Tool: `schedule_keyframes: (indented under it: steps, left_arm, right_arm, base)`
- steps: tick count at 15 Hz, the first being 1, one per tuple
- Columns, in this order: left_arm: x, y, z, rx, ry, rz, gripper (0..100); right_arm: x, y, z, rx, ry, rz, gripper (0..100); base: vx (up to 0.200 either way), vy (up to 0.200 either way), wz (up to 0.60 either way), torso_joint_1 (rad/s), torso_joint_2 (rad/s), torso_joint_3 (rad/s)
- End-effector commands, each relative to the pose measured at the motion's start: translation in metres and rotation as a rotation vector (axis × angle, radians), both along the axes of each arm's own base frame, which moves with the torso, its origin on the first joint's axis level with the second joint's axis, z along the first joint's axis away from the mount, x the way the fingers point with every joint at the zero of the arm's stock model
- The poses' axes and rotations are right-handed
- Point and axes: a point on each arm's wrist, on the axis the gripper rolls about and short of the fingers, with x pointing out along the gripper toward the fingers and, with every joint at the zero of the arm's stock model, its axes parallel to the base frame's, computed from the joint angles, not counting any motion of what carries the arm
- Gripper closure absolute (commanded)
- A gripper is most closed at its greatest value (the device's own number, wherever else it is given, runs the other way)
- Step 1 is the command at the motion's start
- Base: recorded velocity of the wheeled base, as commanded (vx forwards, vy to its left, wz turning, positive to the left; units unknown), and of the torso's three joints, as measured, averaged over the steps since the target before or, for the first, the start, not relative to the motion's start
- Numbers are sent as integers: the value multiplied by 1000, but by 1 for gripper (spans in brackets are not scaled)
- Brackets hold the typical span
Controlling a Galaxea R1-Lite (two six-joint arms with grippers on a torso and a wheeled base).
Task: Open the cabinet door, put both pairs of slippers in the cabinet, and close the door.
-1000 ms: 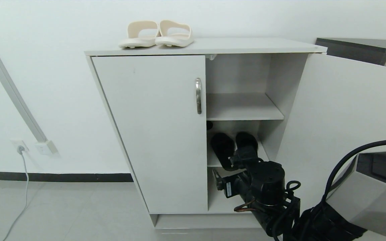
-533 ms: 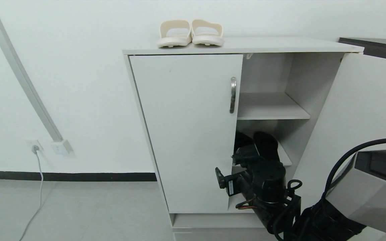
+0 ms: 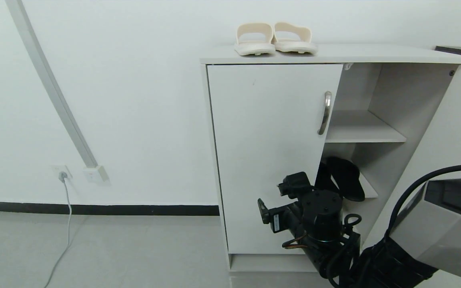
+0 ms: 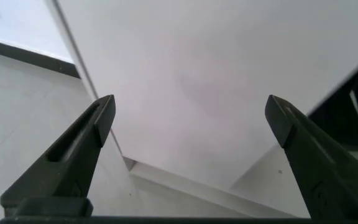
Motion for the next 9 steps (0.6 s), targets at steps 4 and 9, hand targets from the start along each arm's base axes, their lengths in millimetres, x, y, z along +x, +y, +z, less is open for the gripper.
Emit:
schedule_keyframes:
  steps: [4,9]
  left_arm:
    - [0,0,0,0,0,2,100]
    - [0,0,0,0,0,2,100]
  right_arm:
    - [6,-2,-6,-7,4,-11,0]
    - [7,-2,-5,-7,0,-14,0]
  base:
    - [0,0,0,0,0,0]
    - [0,0,0,0,0,0]
